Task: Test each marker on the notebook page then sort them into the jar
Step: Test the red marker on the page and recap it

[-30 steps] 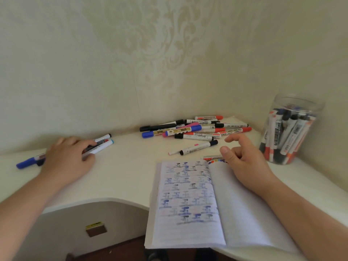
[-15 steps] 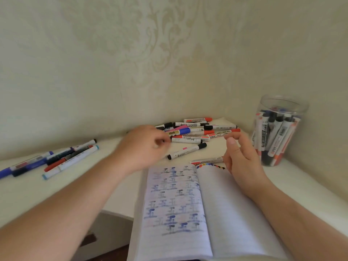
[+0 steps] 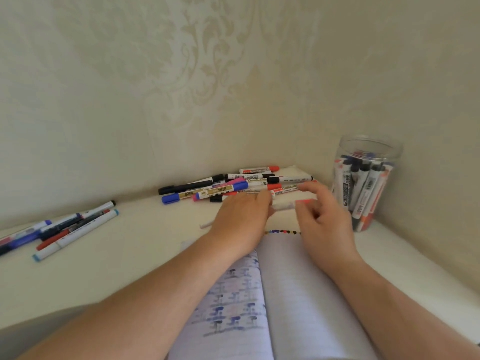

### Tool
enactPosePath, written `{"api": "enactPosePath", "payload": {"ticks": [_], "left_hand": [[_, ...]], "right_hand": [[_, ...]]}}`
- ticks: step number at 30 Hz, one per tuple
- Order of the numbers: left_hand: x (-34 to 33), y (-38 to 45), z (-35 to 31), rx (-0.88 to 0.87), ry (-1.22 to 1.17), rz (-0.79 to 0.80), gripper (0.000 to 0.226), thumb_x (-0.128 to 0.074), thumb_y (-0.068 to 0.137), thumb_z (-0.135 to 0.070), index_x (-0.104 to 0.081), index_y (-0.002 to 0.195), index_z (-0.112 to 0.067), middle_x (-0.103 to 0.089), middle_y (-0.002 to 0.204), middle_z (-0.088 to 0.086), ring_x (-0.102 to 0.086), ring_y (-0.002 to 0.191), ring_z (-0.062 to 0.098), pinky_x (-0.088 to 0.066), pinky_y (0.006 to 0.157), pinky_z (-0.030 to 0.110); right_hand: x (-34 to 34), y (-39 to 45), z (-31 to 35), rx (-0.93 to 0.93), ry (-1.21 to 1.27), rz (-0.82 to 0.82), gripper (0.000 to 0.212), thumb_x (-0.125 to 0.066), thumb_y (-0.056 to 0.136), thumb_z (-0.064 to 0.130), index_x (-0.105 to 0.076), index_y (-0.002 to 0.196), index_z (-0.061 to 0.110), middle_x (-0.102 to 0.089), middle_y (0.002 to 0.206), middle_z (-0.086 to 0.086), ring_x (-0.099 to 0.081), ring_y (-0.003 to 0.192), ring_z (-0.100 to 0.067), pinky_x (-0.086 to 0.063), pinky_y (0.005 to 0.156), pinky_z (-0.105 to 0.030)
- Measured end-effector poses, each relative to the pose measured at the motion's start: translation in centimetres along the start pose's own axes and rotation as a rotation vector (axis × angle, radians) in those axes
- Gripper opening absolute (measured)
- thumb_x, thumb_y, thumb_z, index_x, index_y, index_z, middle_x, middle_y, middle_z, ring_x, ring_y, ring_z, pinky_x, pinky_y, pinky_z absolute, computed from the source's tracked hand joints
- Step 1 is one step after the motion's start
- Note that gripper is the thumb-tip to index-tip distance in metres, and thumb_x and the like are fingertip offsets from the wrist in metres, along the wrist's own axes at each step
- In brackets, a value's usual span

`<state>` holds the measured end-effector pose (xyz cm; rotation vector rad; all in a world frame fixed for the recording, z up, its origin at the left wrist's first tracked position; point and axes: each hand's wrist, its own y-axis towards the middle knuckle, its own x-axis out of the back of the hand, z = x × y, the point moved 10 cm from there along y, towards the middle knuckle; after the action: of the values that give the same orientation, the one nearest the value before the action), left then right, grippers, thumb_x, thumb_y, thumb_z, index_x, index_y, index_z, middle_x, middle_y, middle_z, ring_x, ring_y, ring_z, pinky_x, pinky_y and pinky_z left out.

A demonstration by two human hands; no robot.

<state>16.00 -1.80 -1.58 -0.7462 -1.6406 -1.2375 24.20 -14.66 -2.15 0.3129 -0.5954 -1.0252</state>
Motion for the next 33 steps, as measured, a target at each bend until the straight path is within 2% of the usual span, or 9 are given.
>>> {"api": "enactPosePath", "payload": {"ticks": [3,5,7,10,13,18,21,27,33], "left_hand": [[3.0,-1.2,-1.3,-0.027,-0.351,-0.188,0.019,-0.051,0.105,-0.041,-0.060,0.107,-0.025,-0.066,0.092,-0.009,-0.061,0.085,0.014,-0.050,0.072,0.039],[4.3,-2.2,-2.5,-0.107,-0.577,-0.222,0.025,-0.063,0.097,-0.048,-0.065,0.108,-0.025,-0.067,0.093,-0.011,-0.062,0.088,0.010,-0.051,0.075,0.034],[4.8,-3.1,-3.0,-0.163,-0.689,-0.232,0.045,-0.070,0.086,-0.060,-0.062,0.116,-0.026,-0.060,0.098,-0.016,-0.058,0.092,0.011,-0.049,0.079,0.027],[3.7,-3.1,-1.3,-0.111,-0.542,-0.242,0.071,-0.065,0.082,-0.071,-0.051,0.134,-0.024,-0.049,0.118,-0.015,-0.048,0.111,0.009,-0.041,0.094,0.023],[1.7,-3.0,-1.8,-0.184,-0.368,-0.127,0.057,-0.051,0.095,-0.064,-0.054,0.132,-0.021,-0.056,0.124,-0.005,-0.050,0.114,0.016,-0.044,0.097,0.035],[-0.4,-4.3,-2.1,-0.150,-0.345,-0.028,0.041,-0.029,0.102,-0.053,-0.051,0.124,-0.025,-0.064,0.104,-0.005,-0.059,0.090,0.017,-0.053,0.072,0.042],[0.0,-4.5,-2.0,-0.168,-0.322,-0.067,0.029,-0.028,0.103,-0.053,-0.044,0.110,-0.031,-0.057,0.090,-0.016,-0.055,0.079,0.010,-0.049,0.063,0.036],[-0.7,-4.3,-2.2,-0.182,-0.387,0.007,0.026,-0.031,0.103,-0.056,-0.045,0.109,-0.036,-0.066,0.081,-0.008,-0.062,0.072,0.015,-0.052,0.063,0.041],[-0.7,-3.9,-1.1,-0.100,-0.467,0.068,0.029,-0.048,0.100,-0.062,-0.048,0.123,-0.045,-0.064,0.076,-0.012,-0.058,0.069,0.005,-0.049,0.064,0.036]], "right_hand": [[-1.2,-0.1,1.6,0.147,-0.309,0.076,0.052,-0.068,0.084,0.008,-0.067,0.122,0.042,-0.061,0.064,0.007,-0.060,0.067,-0.011,-0.049,0.068,-0.023],[-1.0,-0.3,2.2,0.184,-0.246,0.072,0.036,-0.073,0.083,0.013,-0.072,0.109,0.037,-0.068,0.074,0.010,-0.064,0.072,-0.009,-0.052,0.068,-0.030],[-0.2,-0.3,2.0,0.156,-0.089,0.049,0.005,-0.075,0.088,0.030,-0.071,0.090,0.030,-0.069,0.073,0.008,-0.063,0.068,-0.009,-0.051,0.061,-0.030],[-0.9,0.1,-0.6,-0.140,0.436,0.121,0.031,-0.060,0.093,0.046,-0.067,0.078,0.019,-0.053,0.055,-0.008,-0.047,0.047,-0.021,-0.037,0.045,-0.029],[-3.6,-0.4,-0.2,-0.271,0.738,0.310,0.015,-0.056,0.094,0.033,-0.059,0.092,0.019,-0.040,0.048,-0.006,-0.028,0.036,-0.015,-0.018,0.039,-0.021],[-4.7,-1.0,0.1,-0.267,0.642,0.392,0.017,-0.061,0.100,0.030,-0.052,0.100,0.015,-0.043,0.051,0.000,-0.030,0.036,-0.010,-0.020,0.038,-0.019],[-4.8,-0.9,-0.3,-0.320,0.675,0.361,0.007,-0.052,0.104,0.009,-0.056,0.106,0.014,-0.039,0.047,-0.001,-0.025,0.033,-0.013,-0.013,0.040,-0.022],[-5.4,-1.3,-0.4,-0.365,0.724,0.438,0.031,-0.044,0.102,-0.002,-0.065,0.107,0.021,-0.039,0.047,-0.005,-0.023,0.031,-0.012,-0.011,0.040,-0.024],[-5.4,-1.3,-0.6,-0.350,0.705,0.469,0.039,-0.044,0.104,0.002,-0.068,0.126,0.024,-0.034,0.049,-0.005,-0.024,0.036,-0.012,-0.015,0.041,-0.023]]}}
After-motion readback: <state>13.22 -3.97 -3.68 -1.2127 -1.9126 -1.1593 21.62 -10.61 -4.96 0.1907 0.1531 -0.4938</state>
